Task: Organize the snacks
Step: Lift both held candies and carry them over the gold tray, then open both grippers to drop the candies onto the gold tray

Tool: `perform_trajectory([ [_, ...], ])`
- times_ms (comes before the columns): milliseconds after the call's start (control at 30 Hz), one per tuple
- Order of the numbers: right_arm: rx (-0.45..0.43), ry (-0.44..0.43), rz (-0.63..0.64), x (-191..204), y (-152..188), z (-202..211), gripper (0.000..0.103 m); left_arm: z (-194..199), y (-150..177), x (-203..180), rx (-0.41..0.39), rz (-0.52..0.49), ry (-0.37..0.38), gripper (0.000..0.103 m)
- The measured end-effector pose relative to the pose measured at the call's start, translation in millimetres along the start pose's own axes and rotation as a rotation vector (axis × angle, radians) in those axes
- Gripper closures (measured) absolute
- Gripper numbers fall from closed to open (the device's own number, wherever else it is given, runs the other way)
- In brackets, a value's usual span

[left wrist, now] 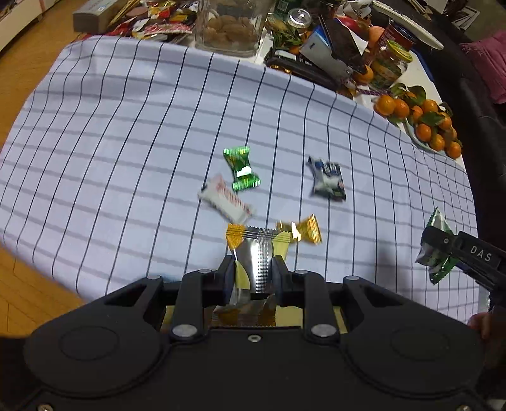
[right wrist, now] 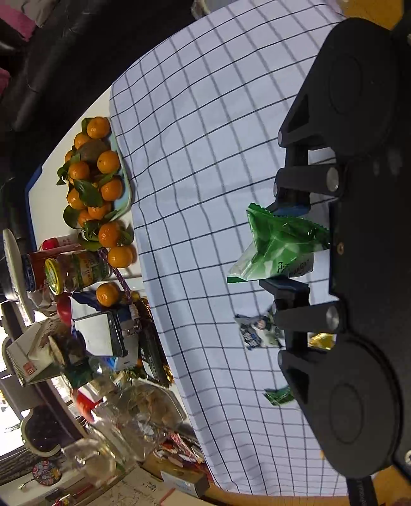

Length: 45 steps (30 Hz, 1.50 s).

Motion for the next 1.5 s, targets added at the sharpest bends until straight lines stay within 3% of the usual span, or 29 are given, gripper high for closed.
perform_trajectory([
  [367,0.053,-0.126,-0.145,-10.9,115.7,45.2,0.063,20.2,75.6,3.2,0.02,-0.02,-0.048,0.071],
  [633,0.086,-0.12,-0.064,-1.1,171.3,71.1,0.063,29.4,92.0,0.6,-0.003,-0.017,-0.052,0.071],
  [900,0.056,-0.131,0.026,18.1,169.9,85.1,0.063,36.4,73.2,-7.5,-0.028,-0.006,-0.043,0.068],
  [1333,-0.007,-0.169,0.112,48.5,150.9,98.0,0.06,46.0,71.2,0.6,-0.054,0.012,0.029,0.067],
  [1500,-0.009,-0.17,0.118,49.3,151.7,100.8,0.06,49.3,72.4,-0.1,-0.076,-0.007,-0.022,0.067],
])
Point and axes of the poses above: each gripper's, at about its wrist camera, not at the fingertips, and z roughly against the way its jaws point, x to its left, y to its underside, the point moved 4 cm from there along -z, roughly the way its jaws point, and after that the axes turned 6 degrees about x, right-handed, at the moved point
